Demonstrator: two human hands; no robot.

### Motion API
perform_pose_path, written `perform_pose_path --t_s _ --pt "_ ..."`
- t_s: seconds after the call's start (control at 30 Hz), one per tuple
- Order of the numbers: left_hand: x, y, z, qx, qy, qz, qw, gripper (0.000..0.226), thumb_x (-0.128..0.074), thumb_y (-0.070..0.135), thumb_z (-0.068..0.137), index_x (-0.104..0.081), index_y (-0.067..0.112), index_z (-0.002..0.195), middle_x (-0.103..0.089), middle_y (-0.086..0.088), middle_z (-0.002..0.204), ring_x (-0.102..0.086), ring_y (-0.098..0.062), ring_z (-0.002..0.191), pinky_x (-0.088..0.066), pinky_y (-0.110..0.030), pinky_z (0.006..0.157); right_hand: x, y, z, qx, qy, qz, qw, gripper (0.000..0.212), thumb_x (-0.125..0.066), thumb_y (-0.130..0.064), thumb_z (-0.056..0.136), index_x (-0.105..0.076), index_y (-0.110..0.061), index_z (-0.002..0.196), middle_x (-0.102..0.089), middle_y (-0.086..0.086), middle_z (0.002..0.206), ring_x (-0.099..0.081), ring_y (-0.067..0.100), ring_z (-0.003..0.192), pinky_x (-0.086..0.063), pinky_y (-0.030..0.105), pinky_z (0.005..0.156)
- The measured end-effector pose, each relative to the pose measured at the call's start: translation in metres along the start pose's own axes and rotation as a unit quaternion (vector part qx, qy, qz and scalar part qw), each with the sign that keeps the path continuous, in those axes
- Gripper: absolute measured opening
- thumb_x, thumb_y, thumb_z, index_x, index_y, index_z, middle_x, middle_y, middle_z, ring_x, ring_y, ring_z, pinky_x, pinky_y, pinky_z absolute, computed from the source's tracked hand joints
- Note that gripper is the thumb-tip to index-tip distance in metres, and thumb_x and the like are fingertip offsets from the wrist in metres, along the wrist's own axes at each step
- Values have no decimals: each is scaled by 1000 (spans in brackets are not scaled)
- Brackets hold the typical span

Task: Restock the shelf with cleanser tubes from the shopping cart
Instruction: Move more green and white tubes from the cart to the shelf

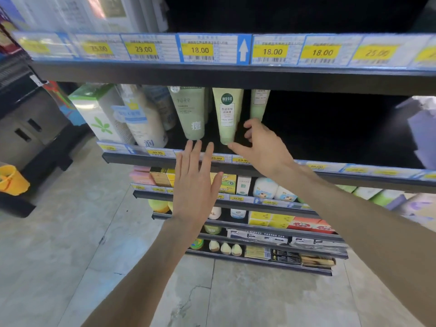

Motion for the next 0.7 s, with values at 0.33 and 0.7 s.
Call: perform_pose_path --t_s 0.33,0.7 --pt "68 23 -43 -66 -107 60 990 69 -32 54 107 -15 22 166 -13 -11 173 -5 -31 161 -15 -52 128 56 5 -118 4 -33 -210 977 95 -58 -66 93 -10 -24 163 -20 7 168 -16 27 155 -19 51 126" --pt "163 174 -132 -210 -150 -42 965 64 -23 55 109 -28 20 163 -20 -11 171 -13 -31 160 -21 -56 126 168 40 -325 -125 -29 -225 966 95 -53 -72 92 -11 -25 163 -14 5 170 -8 27 158 -15 53 126"
Point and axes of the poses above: each hand's wrist, its own z-axis towards the middle knuckle, its own x-axis out of the back of the hand, y = z × x, the point moved 3 cm from there along z, towards the middle knuckle
